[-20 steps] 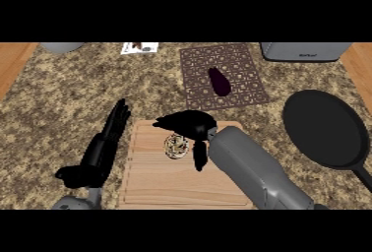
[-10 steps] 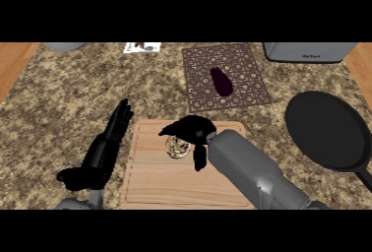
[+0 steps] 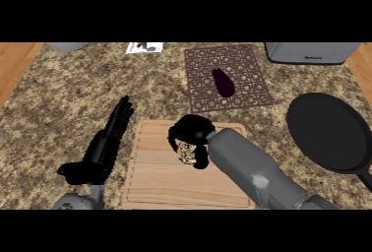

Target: Pick the cupcake from the cutting board and place it in the pan

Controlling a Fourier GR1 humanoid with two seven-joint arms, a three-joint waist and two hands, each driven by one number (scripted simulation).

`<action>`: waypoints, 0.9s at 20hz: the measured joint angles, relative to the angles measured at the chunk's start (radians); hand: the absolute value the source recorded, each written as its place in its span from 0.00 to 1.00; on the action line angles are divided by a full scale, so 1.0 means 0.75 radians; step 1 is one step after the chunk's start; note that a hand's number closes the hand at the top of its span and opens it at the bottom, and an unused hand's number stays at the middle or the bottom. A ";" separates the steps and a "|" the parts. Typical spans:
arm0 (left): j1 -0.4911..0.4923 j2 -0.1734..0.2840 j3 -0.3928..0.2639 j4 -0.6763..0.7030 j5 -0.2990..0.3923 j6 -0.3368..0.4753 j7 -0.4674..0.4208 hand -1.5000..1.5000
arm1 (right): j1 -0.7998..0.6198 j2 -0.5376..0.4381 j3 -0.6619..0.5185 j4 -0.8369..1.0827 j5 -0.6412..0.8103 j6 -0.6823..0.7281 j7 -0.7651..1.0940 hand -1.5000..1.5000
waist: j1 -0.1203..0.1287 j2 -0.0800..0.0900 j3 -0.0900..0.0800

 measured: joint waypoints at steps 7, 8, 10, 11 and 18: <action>-0.001 -0.036 -0.003 -0.014 -0.029 0.020 0.024 0.50 | -0.003 -0.003 -0.022 -0.004 -0.022 -0.163 -0.024 1.00 | -0.013 0.002 -0.004; 0.016 -0.025 0.009 -0.011 -0.018 0.005 0.009 0.50 | -0.002 -0.002 -0.040 -0.002 -0.018 -0.202 -0.030 1.00 | -0.017 0.002 -0.004; 0.039 -0.024 0.012 -0.017 -0.019 0.002 -0.008 0.50 | -0.004 -0.002 -0.086 0.000 -0.014 -0.280 -0.040 1.00 | -0.024 0.003 -0.004; 0.045 -0.018 0.022 -0.020 -0.012 -0.002 -0.007 0.50 | 0.003 -0.015 -0.107 -0.022 -0.015 -0.309 -0.013 1.00 | -0.032 0.001 -0.004; 0.122 0.006 0.075 -0.031 -0.006 0.032 0.001 0.50 | 0.191 -0.142 -0.232 -0.112 -0.001 -0.616 0.369 1.00 | -0.164 -0.046 -0.007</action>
